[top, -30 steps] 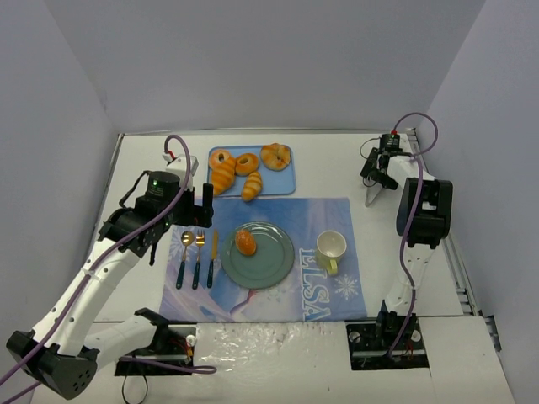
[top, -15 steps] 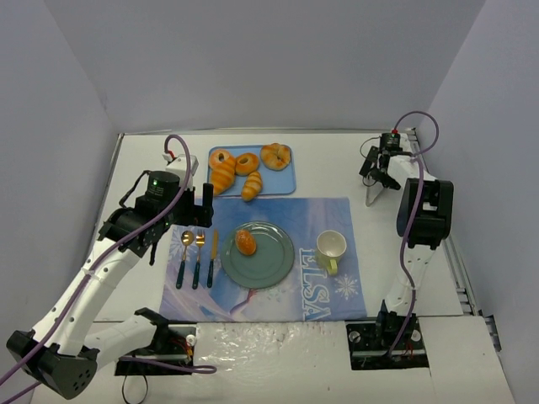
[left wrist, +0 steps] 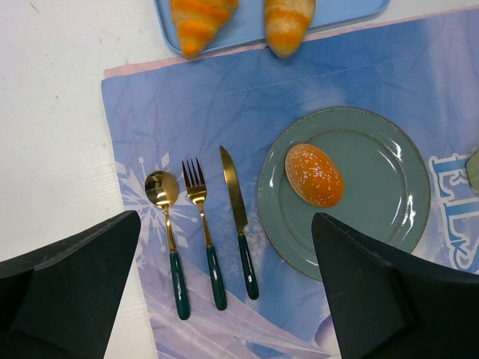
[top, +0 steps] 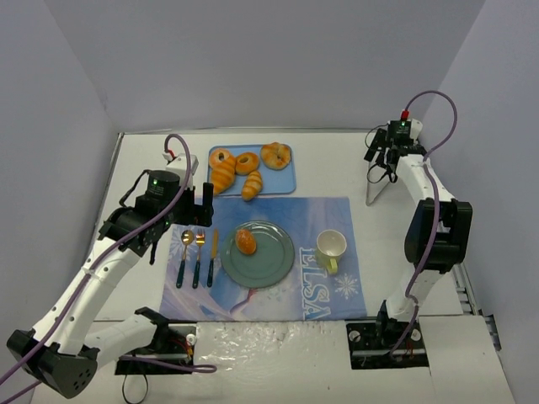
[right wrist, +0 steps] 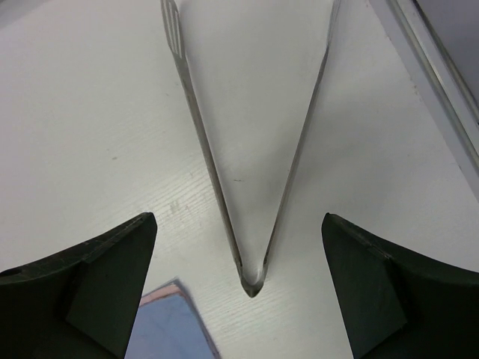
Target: Place the bread
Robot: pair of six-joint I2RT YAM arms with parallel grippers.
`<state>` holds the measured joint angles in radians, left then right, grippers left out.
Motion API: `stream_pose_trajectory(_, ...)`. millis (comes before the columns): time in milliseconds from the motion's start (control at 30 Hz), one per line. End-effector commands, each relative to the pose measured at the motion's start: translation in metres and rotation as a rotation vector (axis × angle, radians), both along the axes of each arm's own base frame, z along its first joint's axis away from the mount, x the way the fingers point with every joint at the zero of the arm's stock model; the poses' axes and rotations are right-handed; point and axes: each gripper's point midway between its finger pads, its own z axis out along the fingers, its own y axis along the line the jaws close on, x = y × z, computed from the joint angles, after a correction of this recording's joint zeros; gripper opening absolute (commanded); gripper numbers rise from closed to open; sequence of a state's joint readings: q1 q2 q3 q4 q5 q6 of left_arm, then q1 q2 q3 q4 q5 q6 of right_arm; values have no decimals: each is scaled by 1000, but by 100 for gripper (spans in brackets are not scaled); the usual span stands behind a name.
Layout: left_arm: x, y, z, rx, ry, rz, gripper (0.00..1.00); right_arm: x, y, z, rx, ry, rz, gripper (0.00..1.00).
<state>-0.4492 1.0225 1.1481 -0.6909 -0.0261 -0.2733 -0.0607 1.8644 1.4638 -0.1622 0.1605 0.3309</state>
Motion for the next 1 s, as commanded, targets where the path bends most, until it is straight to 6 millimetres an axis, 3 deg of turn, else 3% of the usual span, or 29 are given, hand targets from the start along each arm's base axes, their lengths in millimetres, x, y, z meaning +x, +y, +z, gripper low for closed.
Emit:
stream_pose_trajectory(0, 9, 0, 16, -32, -61, 20, 97, -6, 18, 71, -25, -155, 38, 89)
stream_pose_trajectory(67, 9, 0, 16, -31, -60, 20, 97, -10, 28, 85, -5, -188, 67, 89)
stream_pose_trajectory(333, 9, 0, 17, -30, -64, 21, 97, -36, 128, 141, 122, -336, 367, 94)
stream_pose_trajectory(433, 9, 1, 16, -29, -63, 21, 97, -60, 171, 172, 191, -432, 529, 100)
stream_pose_trajectory(600, 10, 0, 14, -28, -55, 19, 97, -96, 225, 185, 231, -475, 706, 100)
stream_pose_trajectory(767, 10, 1, 15, -26, -59, 24, 97, -115, 253, 188, 247, -504, 800, 100)
stream_pose_trajectory(967, 10, 2, 14, -22, -56, 27, 97, -119, 260, 184, 249, -503, 819, 100)
